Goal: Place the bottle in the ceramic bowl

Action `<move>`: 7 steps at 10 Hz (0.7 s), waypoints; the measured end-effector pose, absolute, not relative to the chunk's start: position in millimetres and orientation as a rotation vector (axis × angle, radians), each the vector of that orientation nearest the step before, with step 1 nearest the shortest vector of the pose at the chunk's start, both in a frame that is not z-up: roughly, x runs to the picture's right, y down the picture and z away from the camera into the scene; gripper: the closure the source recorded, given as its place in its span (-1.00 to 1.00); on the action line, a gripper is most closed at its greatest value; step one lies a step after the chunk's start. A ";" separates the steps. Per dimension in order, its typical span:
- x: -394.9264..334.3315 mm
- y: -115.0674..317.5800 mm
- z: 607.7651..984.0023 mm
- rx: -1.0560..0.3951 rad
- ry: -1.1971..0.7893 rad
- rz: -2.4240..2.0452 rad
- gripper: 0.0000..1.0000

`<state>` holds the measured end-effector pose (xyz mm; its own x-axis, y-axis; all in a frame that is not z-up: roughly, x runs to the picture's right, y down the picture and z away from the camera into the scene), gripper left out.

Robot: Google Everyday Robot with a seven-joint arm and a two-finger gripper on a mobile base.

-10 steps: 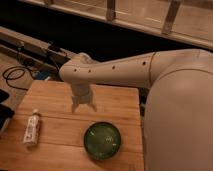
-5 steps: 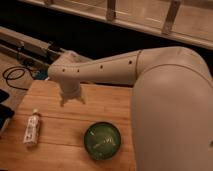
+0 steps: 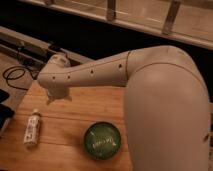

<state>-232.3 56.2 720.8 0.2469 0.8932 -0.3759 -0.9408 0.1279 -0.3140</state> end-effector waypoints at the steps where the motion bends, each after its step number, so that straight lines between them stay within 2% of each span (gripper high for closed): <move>1: -230.8 55.6 721.2 -0.542 0.106 1.340 -0.30; 4: -231.6 55.5 720.7 -0.545 0.108 1.331 -0.30; 7: -263.5 52.9 720.9 -0.550 0.106 1.219 -0.30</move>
